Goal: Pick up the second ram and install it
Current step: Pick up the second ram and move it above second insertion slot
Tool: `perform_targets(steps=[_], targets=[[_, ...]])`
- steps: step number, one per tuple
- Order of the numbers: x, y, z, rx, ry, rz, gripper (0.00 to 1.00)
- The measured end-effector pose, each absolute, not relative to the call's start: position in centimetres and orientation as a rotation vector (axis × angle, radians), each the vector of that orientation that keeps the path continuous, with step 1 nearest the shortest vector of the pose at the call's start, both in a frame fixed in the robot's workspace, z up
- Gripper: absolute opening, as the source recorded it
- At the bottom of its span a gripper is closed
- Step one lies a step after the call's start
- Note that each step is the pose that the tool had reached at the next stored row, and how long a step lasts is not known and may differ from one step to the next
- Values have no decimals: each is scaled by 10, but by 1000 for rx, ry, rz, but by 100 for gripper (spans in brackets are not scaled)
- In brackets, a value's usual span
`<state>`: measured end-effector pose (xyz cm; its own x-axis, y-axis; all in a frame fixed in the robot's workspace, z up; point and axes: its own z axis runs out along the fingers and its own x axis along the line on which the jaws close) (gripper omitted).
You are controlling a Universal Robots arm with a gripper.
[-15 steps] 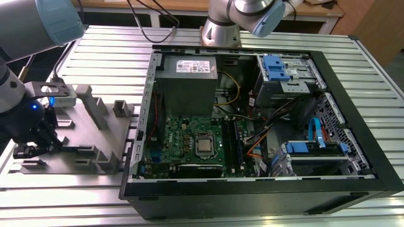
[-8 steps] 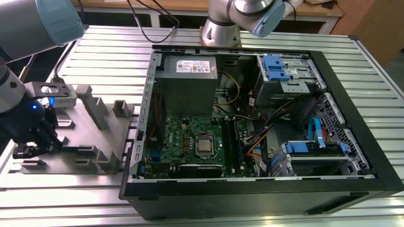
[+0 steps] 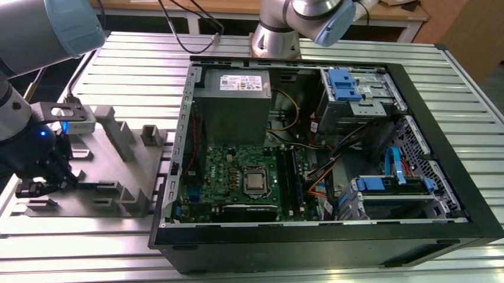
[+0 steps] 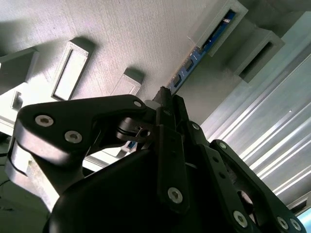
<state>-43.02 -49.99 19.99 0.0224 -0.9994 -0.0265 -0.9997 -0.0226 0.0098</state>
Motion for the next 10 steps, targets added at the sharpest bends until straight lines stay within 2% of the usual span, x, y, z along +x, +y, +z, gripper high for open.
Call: perform_targets(steps=[5,6,10], targets=[[-430,-500,200,-2237,2189,40,15],[-430,-500,200,-2237,2189,40,8],[-430,-500,200,-2237,2189,40,8]])
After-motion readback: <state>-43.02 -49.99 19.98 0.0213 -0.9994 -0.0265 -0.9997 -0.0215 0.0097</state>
